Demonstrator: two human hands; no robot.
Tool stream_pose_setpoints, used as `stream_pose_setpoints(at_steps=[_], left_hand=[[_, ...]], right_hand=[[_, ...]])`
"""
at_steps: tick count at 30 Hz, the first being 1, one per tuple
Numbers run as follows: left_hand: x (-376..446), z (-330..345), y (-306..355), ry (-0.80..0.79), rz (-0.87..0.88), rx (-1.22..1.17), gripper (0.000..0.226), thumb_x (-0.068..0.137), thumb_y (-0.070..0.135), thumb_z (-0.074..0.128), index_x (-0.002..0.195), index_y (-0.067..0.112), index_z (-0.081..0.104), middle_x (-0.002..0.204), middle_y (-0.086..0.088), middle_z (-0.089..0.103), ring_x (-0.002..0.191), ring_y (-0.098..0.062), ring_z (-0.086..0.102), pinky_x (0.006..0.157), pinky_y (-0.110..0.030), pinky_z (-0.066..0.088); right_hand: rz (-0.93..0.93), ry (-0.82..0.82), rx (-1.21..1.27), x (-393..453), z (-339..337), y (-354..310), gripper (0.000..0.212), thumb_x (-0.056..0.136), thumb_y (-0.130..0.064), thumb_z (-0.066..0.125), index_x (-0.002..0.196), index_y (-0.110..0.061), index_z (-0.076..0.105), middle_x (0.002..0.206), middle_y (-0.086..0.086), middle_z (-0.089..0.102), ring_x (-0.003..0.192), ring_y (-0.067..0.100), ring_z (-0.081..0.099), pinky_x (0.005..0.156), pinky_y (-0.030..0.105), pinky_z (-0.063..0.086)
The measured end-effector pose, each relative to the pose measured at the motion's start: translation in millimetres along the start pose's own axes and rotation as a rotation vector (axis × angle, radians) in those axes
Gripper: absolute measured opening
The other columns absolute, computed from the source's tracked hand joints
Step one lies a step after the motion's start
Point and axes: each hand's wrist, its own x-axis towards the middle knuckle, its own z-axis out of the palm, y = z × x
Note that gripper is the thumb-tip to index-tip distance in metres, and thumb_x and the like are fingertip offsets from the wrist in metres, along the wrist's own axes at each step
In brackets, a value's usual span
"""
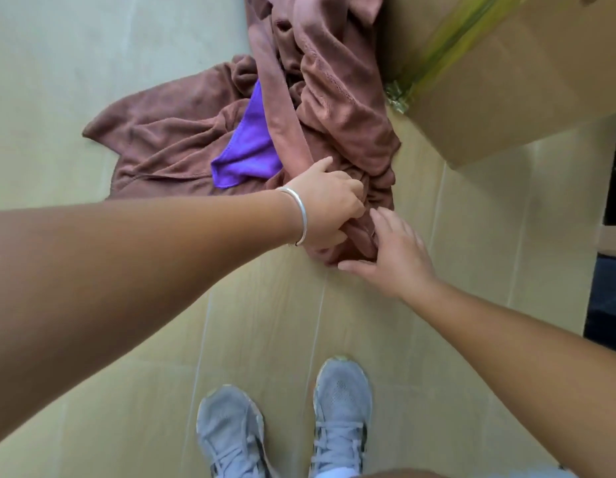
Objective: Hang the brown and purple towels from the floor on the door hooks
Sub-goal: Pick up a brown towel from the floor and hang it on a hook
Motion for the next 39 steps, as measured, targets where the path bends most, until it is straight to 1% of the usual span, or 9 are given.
stream_pose_setpoints(at_steps=[8, 11, 14, 20, 24, 29, 31, 34, 39], left_hand=[[-129.2, -165.2, -16.3, 0.127, -0.163, -0.129, 0.041, 0.073, 0.045, 0.039, 0.083, 0.019, 0.07, 0.104, 0.005, 0.067, 0.103, -0.021, 0.056, 0.101, -0.04, 0.032], [-178.0, -225.7, -18.6, 0.341, -0.189, -0.294, 0.024, 0.074, 0.032, 0.058, 0.067, 0.011, 0.067, 0.09, 0.002, 0.069, 0.083, -0.028, 0.058, 0.087, -0.037, 0.042], [-218.7, -273.9, -17.5, 0.53, -0.307, -0.435, 0.022, 0.071, 0.023, 0.065, 0.057, 0.007, 0.062, 0.08, 0.0, 0.069, 0.074, -0.029, 0.059, 0.071, -0.029, 0.043], [-309.9, -343.6, -23.8, 0.737, -0.543, -0.577, 0.02, 0.077, 0.03, 0.06, 0.059, 0.023, 0.053, 0.092, 0.002, 0.069, 0.088, -0.024, 0.061, 0.08, -0.034, 0.047], [-391.0, -366.8, -29.9, 0.875, -0.687, -0.63, 0.021, 0.079, 0.027, 0.063, 0.061, 0.017, 0.058, 0.091, 0.001, 0.068, 0.086, -0.019, 0.06, 0.081, -0.038, 0.048], [-511.0, -371.4, -32.4, 0.939, -0.908, -0.627, 0.017, 0.08, 0.029, 0.061, 0.07, 0.017, 0.06, 0.093, -0.001, 0.067, 0.089, -0.02, 0.061, 0.083, -0.041, 0.048], [-564.7, -366.9, -31.0, 0.931, -1.053, -0.589, 0.024, 0.078, 0.034, 0.058, 0.08, 0.011, 0.065, 0.094, -0.003, 0.065, 0.091, -0.022, 0.06, 0.085, -0.042, 0.046], [-639.6, -358.1, -18.6, 0.844, -1.277, -0.579, 0.021, 0.075, 0.034, 0.058, 0.078, 0.014, 0.059, 0.088, -0.003, 0.058, 0.086, -0.026, 0.055, 0.08, -0.043, 0.046], [-738.8, -344.3, 34.9, 0.828, -1.586, -0.609, 0.02, 0.067, 0.034, 0.054, 0.072, 0.014, 0.054, 0.082, -0.007, 0.056, 0.079, -0.029, 0.054, 0.071, -0.04, 0.047]], right_hand=[[-0.028, 0.003, 0.594, -82.9, -133.2, -105.3, 0.056, 0.065, -0.05, 0.079, 0.114, -0.029, 0.063, 0.115, -0.004, 0.061, 0.108, 0.011, 0.058, 0.092, 0.038, 0.05], [-0.07, -0.017, 0.522, -107.4, -180.0, -148.1, 0.061, 0.055, -0.062, 0.076, 0.101, -0.024, 0.064, 0.106, 0.001, 0.06, 0.102, 0.016, 0.058, 0.087, 0.04, 0.051], [-0.12, 0.02, 0.468, -125.3, -216.8, -187.3, 0.077, 0.051, -0.073, 0.07, 0.113, -0.028, 0.059, 0.111, -0.004, 0.059, 0.115, 0.018, 0.053, 0.093, 0.041, 0.049], [-0.24, 0.056, 0.427, -152.8, -263.8, -265.1, 0.027, 0.073, -0.046, 0.066, 0.065, -0.026, 0.05, 0.071, -0.011, 0.055, 0.08, 0.017, 0.057, 0.067, 0.032, 0.042], [-0.26, -0.059, 0.345, -159.4, -281.5, -313.2, 0.015, 0.079, -0.034, 0.064, 0.069, -0.025, 0.058, 0.062, -0.008, 0.059, 0.067, 0.014, 0.056, 0.053, 0.015, 0.037], [-0.509, -0.12, 0.146, -179.1, -311.7, -404.1, 0.013, 0.071, -0.038, 0.061, 0.077, -0.046, 0.053, 0.068, -0.028, 0.059, 0.063, -0.01, 0.051, 0.048, 0.012, 0.03], [-0.62, -0.201, 0.068, -190.5, -323.6, -448.8, 0.024, 0.068, -0.033, 0.053, 0.076, -0.055, 0.052, 0.067, -0.024, 0.061, 0.065, -0.004, 0.056, 0.049, 0.014, 0.037], [-0.755, -0.21, -0.135, -201.6, -333.6, -513.6, 0.022, 0.069, -0.02, 0.05, 0.064, -0.041, 0.053, 0.063, -0.01, 0.056, 0.071, 0.023, 0.056, 0.053, 0.027, 0.037], [-1.076, -0.139, -0.214, -245.0, -341.4, -604.2, 0.014, 0.07, -0.019, 0.061, 0.075, -0.031, 0.056, 0.092, -0.007, 0.054, 0.089, 0.017, 0.051, 0.073, 0.031, 0.044]])
